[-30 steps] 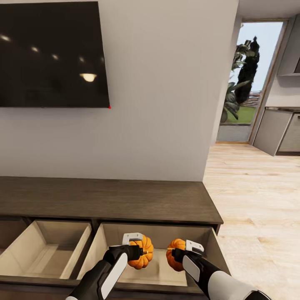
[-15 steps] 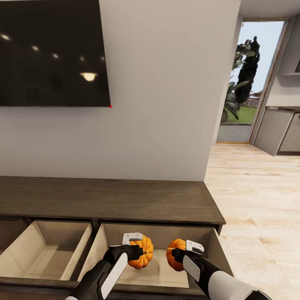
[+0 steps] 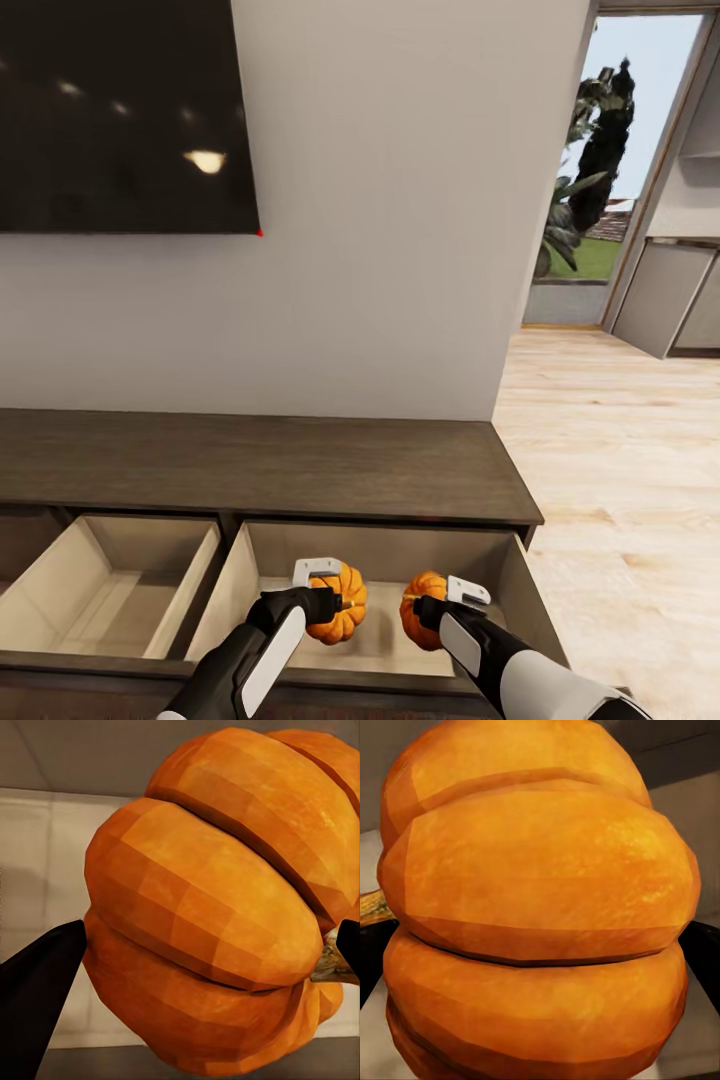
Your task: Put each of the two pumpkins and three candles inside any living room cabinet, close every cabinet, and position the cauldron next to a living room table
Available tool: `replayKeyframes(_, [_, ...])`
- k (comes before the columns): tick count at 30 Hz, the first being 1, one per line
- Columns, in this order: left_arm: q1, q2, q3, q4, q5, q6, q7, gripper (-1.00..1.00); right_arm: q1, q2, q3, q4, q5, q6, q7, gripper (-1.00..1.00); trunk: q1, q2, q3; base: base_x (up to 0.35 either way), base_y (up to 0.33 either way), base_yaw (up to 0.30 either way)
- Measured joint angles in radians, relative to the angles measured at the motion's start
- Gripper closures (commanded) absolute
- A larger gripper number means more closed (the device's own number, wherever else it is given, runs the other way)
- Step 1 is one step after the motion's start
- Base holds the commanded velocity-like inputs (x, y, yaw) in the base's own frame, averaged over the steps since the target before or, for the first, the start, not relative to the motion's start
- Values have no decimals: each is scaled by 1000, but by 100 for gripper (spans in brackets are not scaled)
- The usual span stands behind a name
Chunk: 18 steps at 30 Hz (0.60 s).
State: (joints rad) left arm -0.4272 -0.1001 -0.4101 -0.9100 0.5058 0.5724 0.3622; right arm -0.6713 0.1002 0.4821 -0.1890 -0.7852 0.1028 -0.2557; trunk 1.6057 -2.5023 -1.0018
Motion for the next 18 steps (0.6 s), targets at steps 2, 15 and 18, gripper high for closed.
replayKeyframes(2, [0, 0, 1, 0, 0, -3, 1, 100, 0, 0, 0, 2, 5, -14, 1, 100, 0, 0, -4, 0, 0, 0])
replayKeyframes(15, [0, -1, 7, 0, 0, -11, 3, 100, 0, 0, 1, 13, 3, -97, -1, 100, 2, -1, -19, 0, 0, 0])
replayKeyframes(18, [0, -1, 8, 0, 0, -12, 3, 100, 0, 0, 2, 13, 5, -97, -1, 100, 3, -2, -23, 0, 0, 0])
